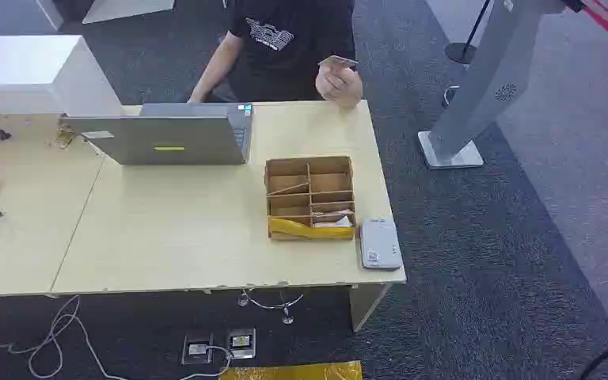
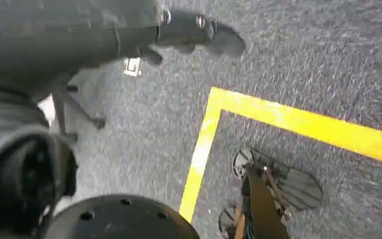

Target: Pass the card to the sensor for recognition and then transmit it.

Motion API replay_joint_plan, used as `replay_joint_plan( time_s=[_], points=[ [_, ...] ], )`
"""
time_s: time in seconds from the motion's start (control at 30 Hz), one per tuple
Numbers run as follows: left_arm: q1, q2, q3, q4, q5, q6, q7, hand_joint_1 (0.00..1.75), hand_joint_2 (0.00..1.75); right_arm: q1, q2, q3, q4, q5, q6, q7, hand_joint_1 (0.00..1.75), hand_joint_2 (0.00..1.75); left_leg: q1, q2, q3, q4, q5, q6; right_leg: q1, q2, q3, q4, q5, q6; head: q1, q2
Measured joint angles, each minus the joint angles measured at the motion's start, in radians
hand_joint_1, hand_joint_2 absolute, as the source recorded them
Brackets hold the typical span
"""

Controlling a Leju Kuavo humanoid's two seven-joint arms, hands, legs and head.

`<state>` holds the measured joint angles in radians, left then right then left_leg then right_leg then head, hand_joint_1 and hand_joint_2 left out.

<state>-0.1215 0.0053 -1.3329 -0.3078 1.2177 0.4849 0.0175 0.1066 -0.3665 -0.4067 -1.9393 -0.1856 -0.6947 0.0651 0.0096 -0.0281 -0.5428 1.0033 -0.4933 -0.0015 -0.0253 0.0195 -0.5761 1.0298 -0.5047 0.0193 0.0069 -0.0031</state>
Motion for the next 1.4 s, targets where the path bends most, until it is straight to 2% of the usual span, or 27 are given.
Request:
replay_joint_plan(
  time_s=[0.03, 0.07, 0.1, 0.13, 0.17, 0.23, 0.27, 0.33, 0.4, 0.47, 0.53, 0.7, 0.73, 0.9, 1.03, 1.17, 1.4],
  points=[
    [0.000, 0.000, 0.000, 0.000, -0.001, -0.001, 0.000, 0.00, 0.00, -0.001, -0.002, 0.001, -0.004, 0.005, 0.000, 0.004, 0.00, 0.00, 0.000, 0.000, 0.000, 0.000, 0.000, 0.000, 0.000, 0.000, 0.000, 0.000, 0.000, 0.000, 0.000, 0.000],
    [0.000, 0.001, 0.000, 0.000, -0.009, -0.003, -0.001, 0.00, 0.00, -0.004, -0.014, 0.011, -0.034, 0.035, 0.000, 0.035, 0.00, 0.00, 0.000, 0.000, 0.000, 0.000, 0.000, 0.000, 0.000, 0.000, 0.000, 0.000, 0.000, 0.000, 0.000, 0.000],
    [-0.002, 0.005, -0.001, 0.002, -0.024, -0.005, -0.009, 0.00, 0.00, -0.004, -0.072, 0.056, -0.093, 0.101, 0.018, 0.103, 0.00, 0.00, 0.000, 0.000, 0.000, 0.000, 0.000, 0.000, 0.000, 0.000, 0.000, 0.000, 0.000, 0.000, -0.001, 0.000],
    [-0.003, 0.017, -0.003, 0.007, -0.064, -0.017, -0.019, 0.00, 0.00, -0.011, -0.248, 0.155, -0.154, 0.460, 0.273, 0.403, 0.00, 0.00, 0.000, 0.000, -0.002, 0.000, 0.000, 0.000, 0.000, 0.000, 0.000, 0.000, 0.000, 0.000, 0.001, 0.000],
    [-0.006, 0.025, -0.008, 0.008, -0.083, -0.032, -0.020, 0.00, 0.00, -0.023, -0.384, 0.233, -0.183, 0.713, 0.609, 0.583, 0.00, 0.00, 0.000, -0.001, -0.002, 0.000, 0.000, 0.000, 0.000, -0.001, 0.000, 0.000, 0.000, 0.000, -0.002, 0.000],
    [-0.006, 0.030, -0.010, 0.010, -0.094, -0.043, -0.020, 0.00, 0.00, -0.084, -0.444, 0.290, -0.194, 0.788, 0.822, 0.616, 0.00, 0.00, 0.000, -0.001, -0.001, 0.000, 0.000, 0.000, 0.000, 0.000, -0.001, 0.000, 0.000, 0.000, -0.002, 0.000],
    [-0.006, 0.032, -0.012, 0.011, -0.100, -0.046, -0.020, 0.00, 0.00, -0.113, -0.461, 0.319, -0.196, 0.829, 0.899, 0.619, 0.00, 0.00, 0.000, -0.001, -0.001, 0.000, 0.000, 0.000, 0.000, 0.000, -0.001, 0.000, 0.000, 0.000, -0.005, 0.000],
    [-0.007, 0.035, -0.017, 0.011, -0.106, -0.052, -0.020, 0.00, 0.00, -0.155, -0.501, 0.381, -0.199, 0.895, 1.009, 0.625, 0.00, 0.00, 0.000, -0.003, -0.001, 0.000, 0.001, 0.000, 0.000, -0.001, -0.001, 0.000, 0.000, 0.000, -0.004, 0.000],
    [-0.007, 0.039, -0.021, 0.011, -0.110, -0.055, -0.020, 0.00, 0.00, -0.203, -0.528, 0.435, -0.202, 0.914, 1.087, 0.625, 0.00, 0.00, 0.000, -0.003, -0.002, 0.000, 0.001, 0.000, 0.000, -0.001, -0.001, 0.000, 0.000, 0.000, -0.003, 0.000],
    [-0.008, 0.040, -0.025, 0.011, -0.112, -0.060, -0.021, 0.00, 0.00, -0.263, -0.536, 0.491, -0.202, 0.915, 1.136, 0.626, 0.00, 0.00, 0.000, -0.002, -0.001, 0.000, 0.000, 0.000, 0.000, 0.000, -0.002, 0.001, 0.000, 0.000, -0.003, 0.000],
    [-0.010, 0.041, -0.026, 0.011, -0.112, -0.064, -0.023, 0.00, 0.00, -0.303, -0.536, 0.542, -0.200, 0.912, 1.148, 0.628, 0.00, 0.00, 0.001, -0.002, -0.002, 0.000, 0.000, 0.000, 0.001, 0.000, -0.002, 0.000, 0.000, 0.000, -0.003, 0.000],
    [-0.011, 0.041, -0.026, 0.011, -0.112, -0.065, -0.023, 0.00, 0.00, -0.411, -0.523, 0.664, -0.156, 0.877, 1.089, 0.631, 0.00, 0.00, 0.001, -0.002, -0.002, 0.000, 0.000, 0.000, 0.001, 0.000, -0.002, 0.000, 0.000, 0.000, -0.003, 0.000],
    [-0.011, 0.041, -0.026, 0.011, -0.112, -0.065, -0.023, 0.00, 0.00, -0.423, -0.521, 0.685, -0.147, 0.874, 1.083, 0.631, 0.00, 1.75, 0.001, -0.003, -0.002, 0.000, 0.000, 0.000, 0.001, -0.001, -0.002, 0.000, 0.000, 0.000, -0.003, 0.000],
    [-0.011, 0.044, -0.026, 0.011, -0.135, -0.062, -0.014, 0.00, 0.00, -0.461, -0.487, 0.759, -0.081, 0.873, 1.014, 0.632, 0.00, 1.75, 0.001, -0.003, -0.002, 0.000, 0.000, 0.000, 0.001, -0.001, -0.001, 0.000, 0.000, 0.000, -0.003, 0.000],
    [-0.012, 0.047, -0.026, 0.008, -0.172, -0.058, -0.005, 0.00, 0.00, -0.478, -0.438, 0.825, -0.017, 0.922, 0.899, 0.632, 0.00, 1.75, 0.001, -0.003, -0.002, 0.000, 0.000, 0.000, 0.001, -0.001, -0.002, 0.001, 0.000, 0.000, -0.003, 0.000],
    [-0.013, 0.049, -0.027, 0.003, -0.187, -0.051, 0.004, 0.00, 0.00, -0.504, -0.384, 0.888, 0.046, 0.993, 0.752, 0.632, 0.00, 1.75, 0.001, -0.002, -0.003, 0.000, 0.000, 0.000, 0.001, -0.001, -0.002, 0.001, 0.000, 0.000, -0.003, 0.000],
    [-0.012, 0.049, -0.027, -0.010, -0.200, -0.057, 0.019, 0.00, 0.00, -0.558, -0.320, 0.977, 0.140, 0.999, 0.682, 0.632, 0.00, 1.75, 0.001, -0.003, -0.003, 0.000, 0.000, 0.000, 0.001, -0.001, -0.002, 0.001, 0.000, 0.000, -0.003, 0.000]
  ],
)
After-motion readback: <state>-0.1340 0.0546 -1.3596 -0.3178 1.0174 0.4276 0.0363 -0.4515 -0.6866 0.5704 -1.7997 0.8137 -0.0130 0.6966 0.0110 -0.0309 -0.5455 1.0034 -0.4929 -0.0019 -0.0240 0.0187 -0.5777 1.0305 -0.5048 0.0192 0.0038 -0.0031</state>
